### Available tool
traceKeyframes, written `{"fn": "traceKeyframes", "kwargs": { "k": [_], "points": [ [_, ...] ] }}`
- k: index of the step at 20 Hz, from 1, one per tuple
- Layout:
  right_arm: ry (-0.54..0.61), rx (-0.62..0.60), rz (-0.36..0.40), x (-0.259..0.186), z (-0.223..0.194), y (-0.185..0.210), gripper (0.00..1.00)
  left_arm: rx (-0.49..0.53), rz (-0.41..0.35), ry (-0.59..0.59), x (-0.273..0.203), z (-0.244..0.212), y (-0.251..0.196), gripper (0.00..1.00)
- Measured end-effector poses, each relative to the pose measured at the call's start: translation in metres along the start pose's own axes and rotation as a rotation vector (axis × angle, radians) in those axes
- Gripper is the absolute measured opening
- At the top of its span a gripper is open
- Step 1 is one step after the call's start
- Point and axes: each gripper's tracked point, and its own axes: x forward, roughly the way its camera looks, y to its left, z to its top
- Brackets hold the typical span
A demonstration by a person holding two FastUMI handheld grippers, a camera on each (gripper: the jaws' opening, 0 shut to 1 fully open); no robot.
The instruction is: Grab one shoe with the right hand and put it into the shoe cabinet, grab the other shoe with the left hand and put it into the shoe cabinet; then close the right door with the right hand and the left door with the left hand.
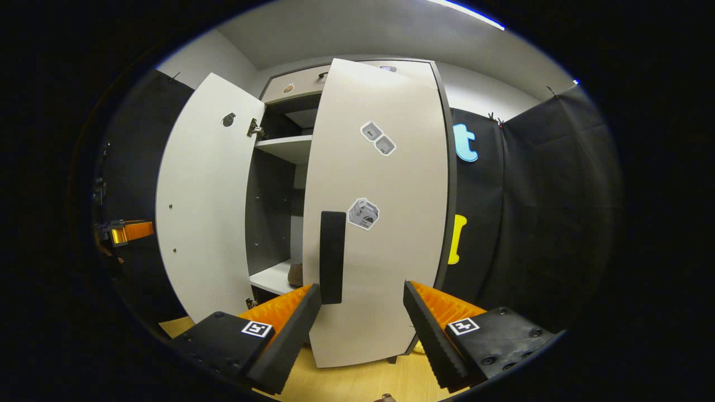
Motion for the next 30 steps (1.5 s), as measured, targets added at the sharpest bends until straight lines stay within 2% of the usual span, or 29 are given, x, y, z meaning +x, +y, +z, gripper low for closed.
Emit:
{"fn": "traceKeyframes", "kwargs": {
  "k": [1, 4, 5, 6, 9, 11, 14, 17, 19, 20, 23, 27, 30],
  "points": [
    [0.002, -0.003, -0.015, -0.004, 0.0, -0.001, 0.98, 0.009, -0.017, 0.012, 0.008, -0.005, 0.003, 0.95],
    [0.007, -0.014, -0.065, -0.015, 0.001, -0.005, 0.98, 0.002, -0.139, 0.027, 0.023, -0.012, -0.018, 0.95],
    [0.009, -0.014, -0.08, -0.019, 0.001, -0.005, 0.98, 0.016, -0.158, 0.016, 0.022, -0.008, -0.02, 0.95],
    [0.013, -0.013, -0.092, -0.022, 0.0, -0.006, 0.98, 0.023, -0.17, 0.02, 0.023, -0.008, -0.021, 0.9],
    [0.021, -0.005, -0.114, -0.028, -0.003, -0.005, 0.98, -0.012, -0.242, 0.047, 0.022, -0.014, -0.028, 0.89],
    [0.023, -0.002, -0.127, -0.033, -0.004, -0.004, 0.98, -0.023, -0.279, 0.05, 0.025, -0.014, -0.037, 0.93],
    [0.024, -0.002, -0.135, -0.035, -0.003, -0.008, 0.98, 0.014, -0.339, 0.046, 0.034, -0.012, -0.074, 0.93],
    [0.023, -0.003, -0.155, -0.037, -0.002, -0.024, 0.98, 0.063, -0.365, 0.037, 0.047, -0.016, -0.102, 0.93],
    [0.031, 0.007, -0.172, -0.04, -0.004, -0.039, 0.98, 0.041, -0.392, 0.041, 0.055, -0.022, -0.122, 0.92],
    [0.037, 0.012, -0.181, -0.042, -0.007, -0.047, 0.98, 0.029, -0.414, 0.04, 0.059, -0.023, -0.136, 0.88],
    [0.042, 0.012, -0.213, -0.049, -0.009, -0.073, 0.98, 0.029, -0.513, 0.041, 0.067, -0.027, -0.195, 0.93],
    [0.037, 0.006, -0.273, -0.069, -0.006, -0.109, 0.98, 0.158, -0.478, 0.013, 0.099, -0.031, -0.239, 0.96],
    [0.049, 0.005, -0.326, -0.082, -0.012, -0.137, 0.98, 0.097, -0.492, 0.008, 0.11, -0.033, -0.264, 0.99]
  ]
}}
